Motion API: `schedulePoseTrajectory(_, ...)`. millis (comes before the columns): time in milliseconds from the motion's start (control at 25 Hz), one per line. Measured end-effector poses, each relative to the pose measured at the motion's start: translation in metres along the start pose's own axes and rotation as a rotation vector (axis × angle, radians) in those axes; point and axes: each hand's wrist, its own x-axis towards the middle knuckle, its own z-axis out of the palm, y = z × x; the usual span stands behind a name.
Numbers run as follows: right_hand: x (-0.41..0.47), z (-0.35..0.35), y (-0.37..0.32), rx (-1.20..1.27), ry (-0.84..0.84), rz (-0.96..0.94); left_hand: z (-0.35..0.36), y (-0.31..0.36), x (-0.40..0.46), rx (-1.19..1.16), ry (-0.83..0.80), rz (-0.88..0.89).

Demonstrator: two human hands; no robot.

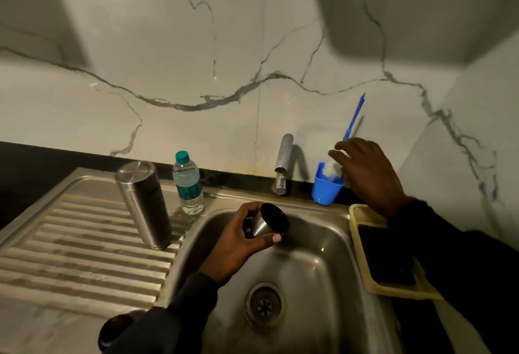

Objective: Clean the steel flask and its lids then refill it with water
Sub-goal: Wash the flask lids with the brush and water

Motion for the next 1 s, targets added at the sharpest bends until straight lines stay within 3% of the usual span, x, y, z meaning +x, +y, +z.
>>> schedulePoseTrajectory(80,0.015,0.019,0.02,-0.201,-0.119,-0.312,0.011,0.005,0.006,-0.04,0.015,0.003)
schedulePoseTrajectory(160,0.029,0.041,0.035,-0.408,-0.26,-0.452,0.02,0.009,0.008,-0.07,0.03,0.012)
schedulePoseTrajectory(320,0.042,0.066,0.04,-0.609,-0.402,-0.485,0.025,0.013,0.008,-0.135,0.065,0.009)
schedulePoseTrajectory(680,0.047,0.065,0.04,-0.568,-0.732,-0.428,0.027,0.012,0.004,-0.163,0.115,0.005)
schedulePoseTrajectory(880,0.054,0.055,0.045,-0.627,-0.65,-0.437,0.025,0.007,0.005,-0.167,0.103,-0.013)
schedulePoseTrajectory(1000,0.069,0.028,0.048,-0.651,-0.693,-0.36,0.025,0.003,0.008,-0.199,0.128,-0.02)
